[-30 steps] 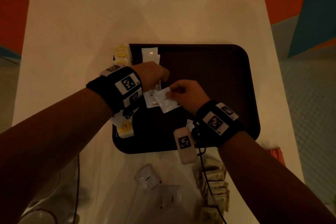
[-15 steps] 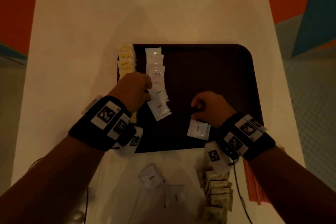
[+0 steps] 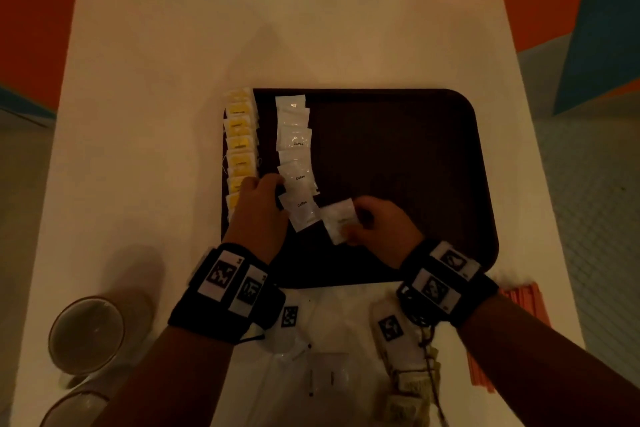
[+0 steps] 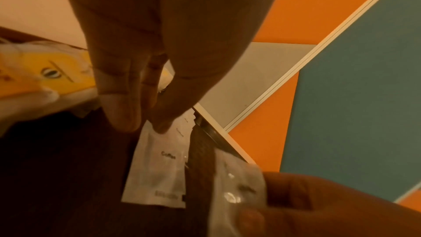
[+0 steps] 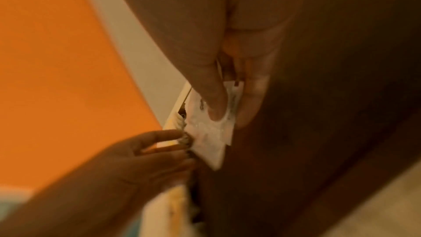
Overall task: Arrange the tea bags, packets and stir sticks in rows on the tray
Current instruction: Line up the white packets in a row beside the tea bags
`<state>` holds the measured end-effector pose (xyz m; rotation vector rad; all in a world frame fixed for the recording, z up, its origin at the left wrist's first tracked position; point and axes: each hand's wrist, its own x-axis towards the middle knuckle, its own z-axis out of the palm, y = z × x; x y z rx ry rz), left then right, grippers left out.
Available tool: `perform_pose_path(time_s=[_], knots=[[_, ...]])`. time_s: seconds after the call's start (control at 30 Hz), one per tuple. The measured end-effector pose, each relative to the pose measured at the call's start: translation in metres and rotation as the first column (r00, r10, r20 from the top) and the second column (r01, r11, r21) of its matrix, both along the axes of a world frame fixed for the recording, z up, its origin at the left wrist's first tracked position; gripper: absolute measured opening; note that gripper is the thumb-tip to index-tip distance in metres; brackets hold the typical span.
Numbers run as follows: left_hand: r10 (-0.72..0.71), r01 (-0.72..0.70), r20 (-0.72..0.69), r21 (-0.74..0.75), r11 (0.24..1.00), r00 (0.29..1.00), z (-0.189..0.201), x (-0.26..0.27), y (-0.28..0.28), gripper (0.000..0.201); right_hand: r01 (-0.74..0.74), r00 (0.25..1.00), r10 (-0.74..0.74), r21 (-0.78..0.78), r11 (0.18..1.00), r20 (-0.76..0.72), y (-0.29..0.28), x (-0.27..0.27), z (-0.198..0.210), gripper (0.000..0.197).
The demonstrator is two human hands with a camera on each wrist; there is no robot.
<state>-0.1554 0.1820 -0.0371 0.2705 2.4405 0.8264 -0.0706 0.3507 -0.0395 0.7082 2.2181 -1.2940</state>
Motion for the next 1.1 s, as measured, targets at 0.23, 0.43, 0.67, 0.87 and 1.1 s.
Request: perform_pose_path(time_s=[0.23,0.43,0.67,0.87,1.1], knots=[[0.058,-0.060,0.037,0.059,0.996,0.998,-0.002,0.001,0.001,0.047,0.059,0.998,-0.059,0.034,0.998,0.008,-0.036,-0.030,-0.009,0.044],[0.170,-0.183,0.095,0.158,0.970,0.981,-0.009,-0.003,0.001,0.050,0.066,0.997,-0.063,0.063,0.996,-0.036,-0.034,-0.035,-0.007,0.048],[0.199,-0.241,0.191,0.231,0.943,0.961,-0.012,-0.002,-0.003,0.050,-0.087,0.995,0.098,0.219,0.972,-0.037,-0.032,-0.028,-0.018,0.026],[0.169,-0.204,0.145,0.275,0.939,0.975,-0.012,0.000,-0.006,0.042,0.051,0.981,-0.016,0.176,0.983,-0.192,-0.030,-0.026,-0.019,0.023],[0.123,-0.170,0.152,0.356,0.919,0.981,-0.009,-0.001,0.006,0.041,0.085,0.971,-0.075,0.039,0.996,-0.226,-0.038,-0.038,-0.019,0.049]])
